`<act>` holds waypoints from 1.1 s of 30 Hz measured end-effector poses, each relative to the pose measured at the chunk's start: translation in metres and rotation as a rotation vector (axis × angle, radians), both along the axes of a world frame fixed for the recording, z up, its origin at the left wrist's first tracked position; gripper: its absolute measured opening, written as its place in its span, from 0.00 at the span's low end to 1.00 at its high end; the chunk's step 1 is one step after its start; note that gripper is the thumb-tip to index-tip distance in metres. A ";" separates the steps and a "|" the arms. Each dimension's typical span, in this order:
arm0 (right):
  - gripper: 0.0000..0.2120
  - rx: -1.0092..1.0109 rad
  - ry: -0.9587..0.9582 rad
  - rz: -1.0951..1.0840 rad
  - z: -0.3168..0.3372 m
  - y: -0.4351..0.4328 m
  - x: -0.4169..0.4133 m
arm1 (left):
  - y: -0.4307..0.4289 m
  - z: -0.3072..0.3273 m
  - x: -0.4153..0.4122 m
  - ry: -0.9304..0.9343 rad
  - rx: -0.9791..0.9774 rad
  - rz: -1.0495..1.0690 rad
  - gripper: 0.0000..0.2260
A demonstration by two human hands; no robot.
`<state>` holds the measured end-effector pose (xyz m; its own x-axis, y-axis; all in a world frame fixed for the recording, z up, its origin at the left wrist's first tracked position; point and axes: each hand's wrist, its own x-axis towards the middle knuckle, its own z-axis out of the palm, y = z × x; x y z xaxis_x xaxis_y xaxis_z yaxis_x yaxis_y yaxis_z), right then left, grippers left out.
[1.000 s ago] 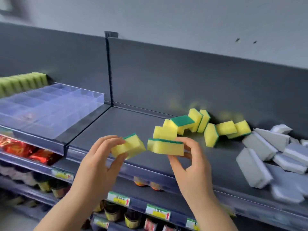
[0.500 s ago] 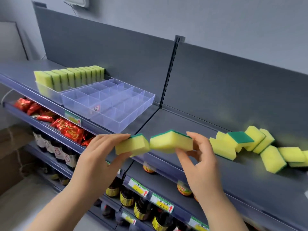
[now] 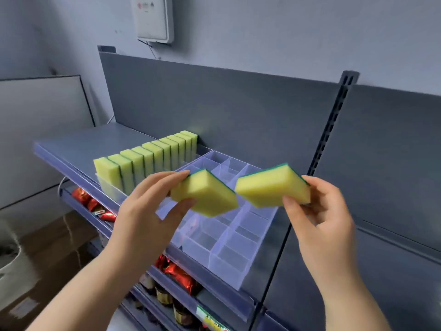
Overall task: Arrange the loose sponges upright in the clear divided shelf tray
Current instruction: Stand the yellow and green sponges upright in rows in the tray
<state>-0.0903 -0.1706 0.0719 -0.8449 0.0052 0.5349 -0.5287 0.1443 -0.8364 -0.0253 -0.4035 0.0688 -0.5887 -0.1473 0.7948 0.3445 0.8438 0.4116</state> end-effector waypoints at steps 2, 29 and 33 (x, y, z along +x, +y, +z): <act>0.15 0.038 0.014 0.022 0.007 -0.019 -0.019 | -0.023 0.008 -0.015 0.019 -0.038 0.017 0.19; 0.17 0.236 -0.170 -0.287 0.051 -0.247 -0.110 | -0.317 0.057 -0.238 -0.093 -0.207 -0.449 0.16; 0.16 0.208 -0.215 -0.365 0.049 -0.252 -0.115 | -0.314 0.058 -0.254 -0.123 -0.179 -0.517 0.17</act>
